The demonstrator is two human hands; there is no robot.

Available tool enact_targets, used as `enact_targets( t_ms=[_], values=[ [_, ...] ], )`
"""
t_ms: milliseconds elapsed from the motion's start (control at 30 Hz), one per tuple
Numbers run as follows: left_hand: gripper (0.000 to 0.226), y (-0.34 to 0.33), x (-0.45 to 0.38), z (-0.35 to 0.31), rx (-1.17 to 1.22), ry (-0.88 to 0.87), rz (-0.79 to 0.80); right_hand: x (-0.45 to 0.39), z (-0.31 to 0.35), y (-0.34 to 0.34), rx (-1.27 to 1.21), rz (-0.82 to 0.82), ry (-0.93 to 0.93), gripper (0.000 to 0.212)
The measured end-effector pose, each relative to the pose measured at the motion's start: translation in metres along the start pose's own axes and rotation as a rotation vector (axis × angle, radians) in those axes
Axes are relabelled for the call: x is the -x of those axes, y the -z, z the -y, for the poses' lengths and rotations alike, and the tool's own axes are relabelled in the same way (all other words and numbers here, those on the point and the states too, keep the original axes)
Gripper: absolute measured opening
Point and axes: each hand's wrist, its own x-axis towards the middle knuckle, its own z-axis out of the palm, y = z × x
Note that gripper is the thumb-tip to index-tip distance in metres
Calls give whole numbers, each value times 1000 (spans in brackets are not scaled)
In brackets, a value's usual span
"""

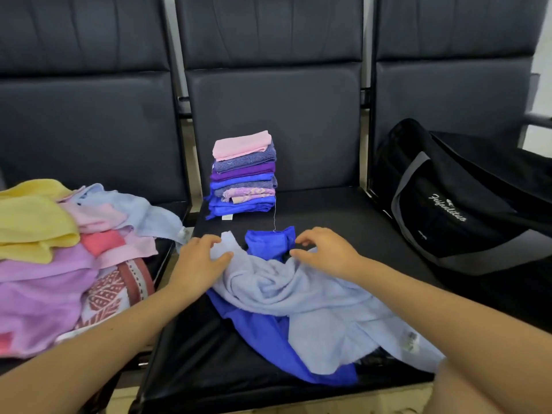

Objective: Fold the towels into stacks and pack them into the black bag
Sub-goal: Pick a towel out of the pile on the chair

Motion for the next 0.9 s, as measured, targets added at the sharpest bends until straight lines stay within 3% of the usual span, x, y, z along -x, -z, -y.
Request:
enact_targets(
  t_ms=[133,233,367,467,567,667,700,767,900],
  values=[
    [59,-3,-1,7,-39,131,95,3,16,-12,-61,282,-51,32],
    [32,-2,2,8,-12,86,177,4,16,-9,44,365,-31,37],
    [18,-3,4,10,45,36,215,0,10,-10,36,353,-24,36],
    [10,-10,2,15,120,57,87,-9,6,-6,-303,135,-76,43],
    [39,-13,6,13,-5,39,46,-17,-4,9,-706,-204,-235,41],
    [41,-21,17,0,-469,-165,230,-17,-19,19,-698,-393,-307,48],
    [34,-24,18,-5,-489,-190,273,-15,-24,20,-636,-424,-330,48],
    [21,-25,15,-18,-201,-138,294,-15,-34,21,-523,-435,-369,46],
    [19,7,3,-57,862,177,72,-15,-44,21,-344,-374,-415,43]
  ],
)
